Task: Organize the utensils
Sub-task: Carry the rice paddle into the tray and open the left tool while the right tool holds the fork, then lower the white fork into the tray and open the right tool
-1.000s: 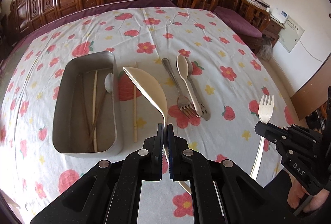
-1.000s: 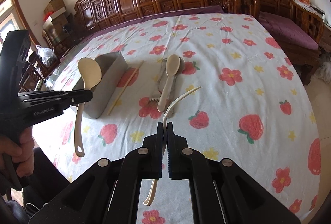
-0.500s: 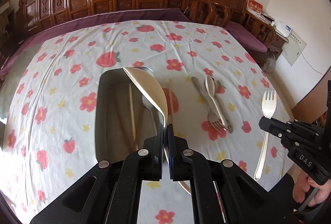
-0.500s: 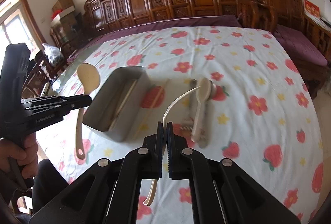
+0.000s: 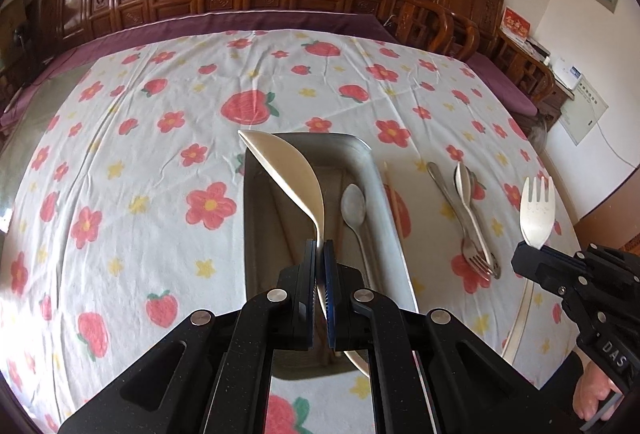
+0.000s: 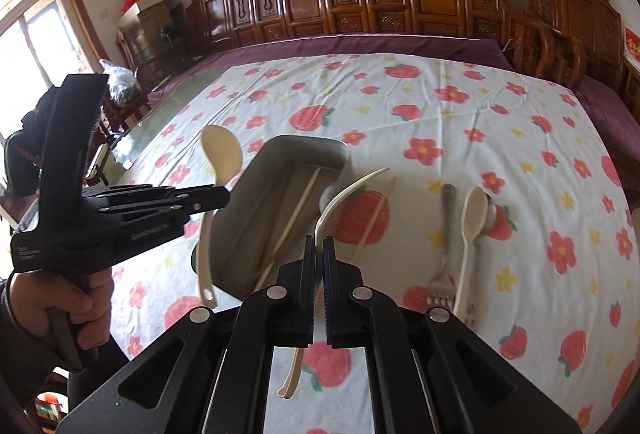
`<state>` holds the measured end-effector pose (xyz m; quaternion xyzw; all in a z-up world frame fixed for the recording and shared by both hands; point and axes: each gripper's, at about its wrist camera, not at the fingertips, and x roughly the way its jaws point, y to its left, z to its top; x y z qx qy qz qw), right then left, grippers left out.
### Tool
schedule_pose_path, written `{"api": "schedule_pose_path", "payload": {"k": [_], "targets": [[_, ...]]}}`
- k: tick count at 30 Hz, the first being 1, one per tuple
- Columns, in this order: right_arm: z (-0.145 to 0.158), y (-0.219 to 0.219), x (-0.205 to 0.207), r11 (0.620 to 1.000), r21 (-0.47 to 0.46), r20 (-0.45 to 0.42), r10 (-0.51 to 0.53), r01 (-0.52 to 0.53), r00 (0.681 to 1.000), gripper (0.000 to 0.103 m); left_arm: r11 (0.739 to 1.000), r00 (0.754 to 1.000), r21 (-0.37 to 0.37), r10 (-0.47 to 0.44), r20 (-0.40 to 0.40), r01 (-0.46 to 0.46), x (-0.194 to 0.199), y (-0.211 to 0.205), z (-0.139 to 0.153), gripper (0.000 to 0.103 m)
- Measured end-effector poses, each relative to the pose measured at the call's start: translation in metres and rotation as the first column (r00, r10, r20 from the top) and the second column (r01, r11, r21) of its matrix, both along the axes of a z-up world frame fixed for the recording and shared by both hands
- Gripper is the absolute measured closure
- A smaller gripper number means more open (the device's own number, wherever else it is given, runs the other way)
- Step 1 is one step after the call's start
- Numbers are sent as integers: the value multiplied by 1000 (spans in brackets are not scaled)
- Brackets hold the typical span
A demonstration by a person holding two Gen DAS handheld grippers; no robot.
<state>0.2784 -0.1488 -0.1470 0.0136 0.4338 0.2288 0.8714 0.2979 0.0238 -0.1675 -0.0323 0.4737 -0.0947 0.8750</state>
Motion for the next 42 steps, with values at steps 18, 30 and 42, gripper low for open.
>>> {"api": "schedule_pose_path", "payload": {"k": [18,30,42], "targets": [[3,14,15,1000,-16,4,-2,2,1000,99,1000,1000,-1,6,17,-6,28,2,3,99],[-6,41,44,998,11,8,56,-56,998,99,999,999,25,23,47,-24,6,25,17,91],[-31,86,62,994,-9,-28,110,-110,994,98,996,996,50,66,61,-69,-13,62,27,90]]}}
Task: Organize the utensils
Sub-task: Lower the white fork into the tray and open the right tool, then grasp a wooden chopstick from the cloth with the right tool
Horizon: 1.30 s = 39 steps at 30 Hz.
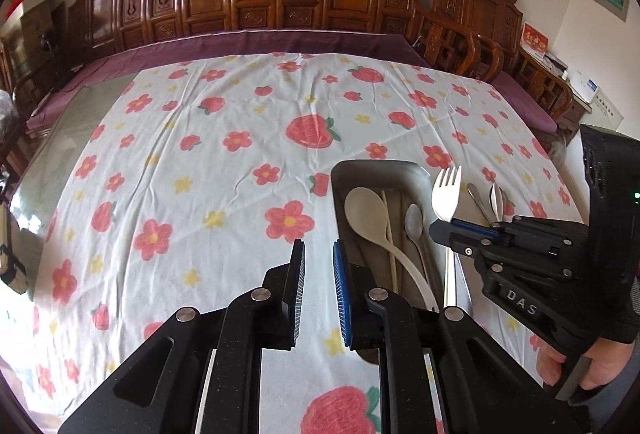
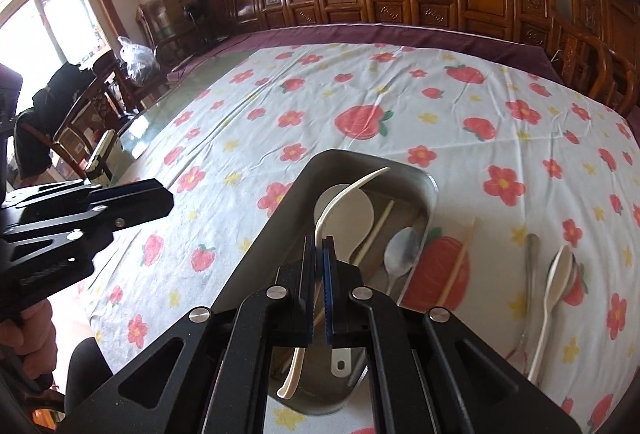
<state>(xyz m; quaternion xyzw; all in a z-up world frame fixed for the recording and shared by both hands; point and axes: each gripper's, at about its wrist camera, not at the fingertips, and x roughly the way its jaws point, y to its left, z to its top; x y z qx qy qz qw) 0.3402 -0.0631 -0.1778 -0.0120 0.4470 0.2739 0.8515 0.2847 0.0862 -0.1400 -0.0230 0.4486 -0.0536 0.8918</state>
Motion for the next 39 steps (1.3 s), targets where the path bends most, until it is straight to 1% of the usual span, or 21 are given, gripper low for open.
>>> {"api": "schedule_pose_path", "payload": {"k": [12,14,15,19,22,25,27,29,30,32,34,36,39], "targets": [[0,5,4,1000,16,-5,13,-13,1000,96,1000,1000,-3,13,1,-13,-6,8,0,89],[0,2,2,1000,21,-4,19,-18,1000,92,1000,1000,-3,10,2,-10,-6,7,0,89],[1,0,2,1000,22,-2,17,-17,1000,86,1000,1000,-2,7,2,-7,-7,6,0,89],[8,-15,-1,999,48,-1,9,-9,1000,86,1000,1000,0,-4,2,4,-9,-1,0,89],[19,-33,-3,998,62,23,-3,2,1000,86,1000,1000,0,-12,3,12,-11,-6,1,89],[31,-58,-4,996,75,49,-44,40,998,86,1000,1000,-4,-17,2,17,-12,-11,1,88],[33,-74,-5,996,60,61,-74,70,995,86,1000,1000,-6,-21,2,21,-13,-14,0,87],[28,-89,-6,994,38,57,-103,101,993,86,1000,1000,-9,-29,0,29,-15,-17,-1,87],[21,-96,-5,993,25,40,-118,117,992,86,999,999,-11,-32,-1,32,-15,-20,-1,83],[7,-101,-3,991,-5,14,-134,134,991,86,999,999,-16,-37,-2,37,-15,-22,-3,81],[-10,-100,-3,990,-38,-10,-139,139,990,84,999,999,-19,-41,-7,41,-16,-26,-5,81],[-25,-96,-2,989,-54,-34,-139,137,990,77,999,999,-21,-47,-11,47,-17,-29,-7,81],[-43,-86,0,990,-71,-62,-128,124,990,76,999,999,-16,-52,-10,52,-19,-30,-7,79]]}}
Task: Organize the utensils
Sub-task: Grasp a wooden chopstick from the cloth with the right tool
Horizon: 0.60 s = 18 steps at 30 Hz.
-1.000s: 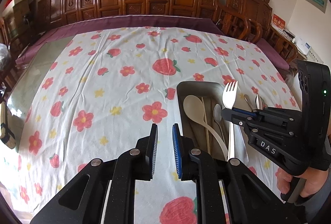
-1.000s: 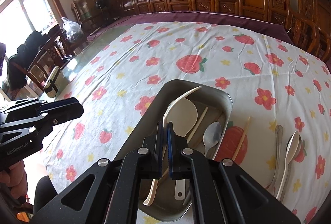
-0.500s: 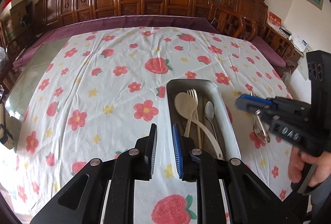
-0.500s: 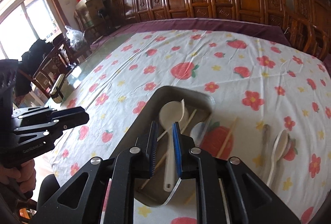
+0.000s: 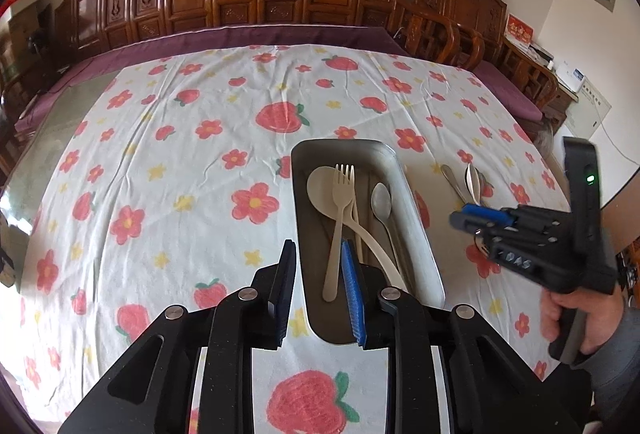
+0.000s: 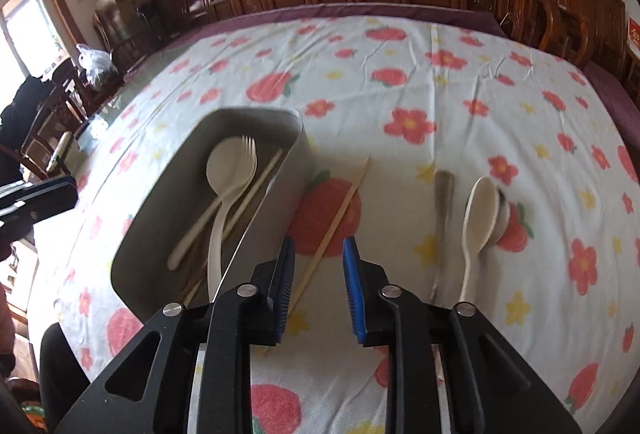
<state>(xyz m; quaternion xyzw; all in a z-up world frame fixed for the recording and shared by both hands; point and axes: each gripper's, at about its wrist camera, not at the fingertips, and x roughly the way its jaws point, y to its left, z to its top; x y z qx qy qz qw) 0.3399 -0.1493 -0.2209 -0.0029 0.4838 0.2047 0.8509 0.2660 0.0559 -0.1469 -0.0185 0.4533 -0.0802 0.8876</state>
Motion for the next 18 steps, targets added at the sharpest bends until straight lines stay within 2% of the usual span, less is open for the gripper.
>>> {"api": "schedule_pose_path", "payload": {"k": [5,10,14,18], "targets": [[-26,12,8,1000,-23,-60,15,-16,998,76,1000,1000,8,14,10,-14,-3,3,1,78],[-37,18,18,999,-39,-89,18,-22,996,76,1000,1000,9,18,3,-18,-3,4,-1,78],[-43,26,21,993,-111,-79,33,-42,996,78,1000,1000,12,15,-2,-15,-3,2,-3,78],[-43,27,20,979,-202,-72,28,-42,997,94,1000,1000,13,9,-4,-9,-2,-3,-4,78]]}}
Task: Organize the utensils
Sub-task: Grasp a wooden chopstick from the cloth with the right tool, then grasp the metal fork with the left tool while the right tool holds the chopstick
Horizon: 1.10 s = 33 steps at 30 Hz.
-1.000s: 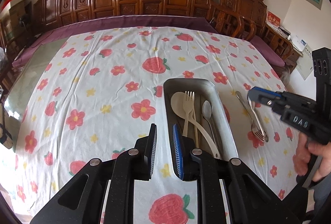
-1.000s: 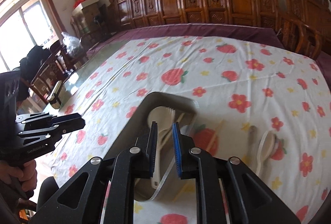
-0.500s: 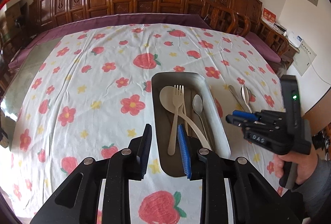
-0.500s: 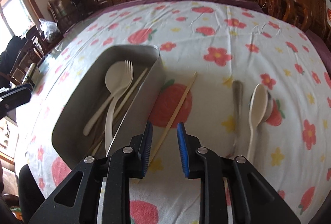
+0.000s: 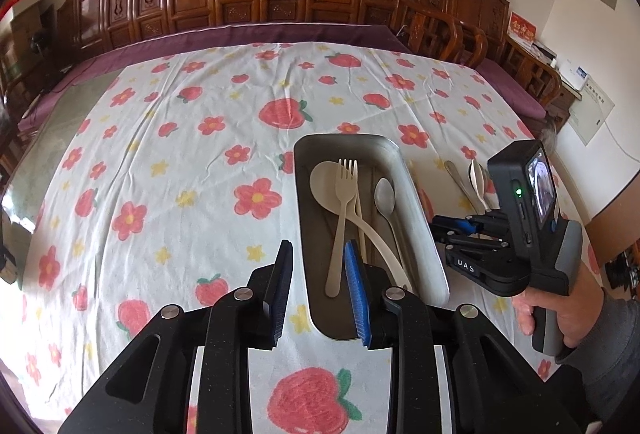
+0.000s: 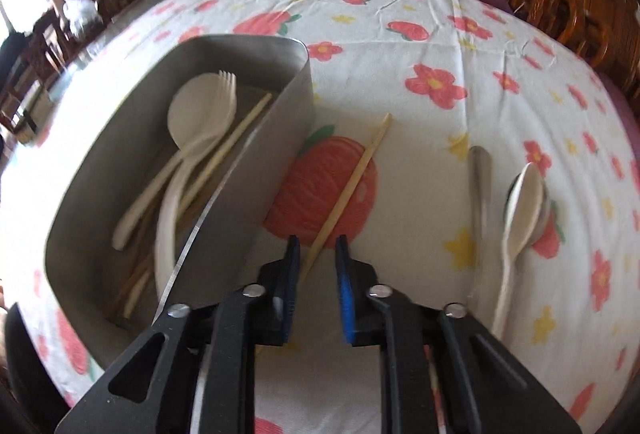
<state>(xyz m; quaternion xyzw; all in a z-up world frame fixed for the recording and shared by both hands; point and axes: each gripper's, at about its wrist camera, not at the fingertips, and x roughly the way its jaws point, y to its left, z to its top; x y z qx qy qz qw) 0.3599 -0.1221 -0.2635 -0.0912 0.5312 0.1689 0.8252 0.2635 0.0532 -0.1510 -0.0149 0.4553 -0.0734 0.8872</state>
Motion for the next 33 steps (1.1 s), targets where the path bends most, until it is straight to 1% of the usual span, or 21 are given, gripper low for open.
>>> {"api": "schedule_pose_path", "payload": {"k": [5,9,14,17,20,21,23,29,33], "targets": [[0,-11,-3,1000,-13,-30,-25,25,999,97,1000,1000,0,-16,-5,16,0,-11,-1,78],[7,-25,-11,998,25,-27,-61,61,998,97,999,999,-1,-42,-10,42,0,-28,-4,77],[36,-57,-32,986,123,4,-110,109,994,97,997,997,0,-82,-14,82,2,-54,-7,77],[52,-78,-47,982,147,32,-121,115,992,97,994,994,-1,-106,-16,106,6,-73,-9,77],[60,-101,-61,979,164,48,-128,119,991,97,991,991,-5,-133,-20,133,11,-95,-11,76],[61,-108,-64,980,158,53,-132,122,990,97,990,990,-6,-143,-21,142,12,-104,-12,71],[61,-126,-72,978,154,57,-149,139,987,97,987,987,-7,-159,-22,159,15,-119,-15,67],[56,-170,-87,967,164,56,-204,193,977,97,979,978,-7,-203,-58,203,26,-159,-29,67],[51,-189,-94,959,176,54,-234,221,971,97,975,971,-7,-223,-86,223,34,-183,-41,67]]}}
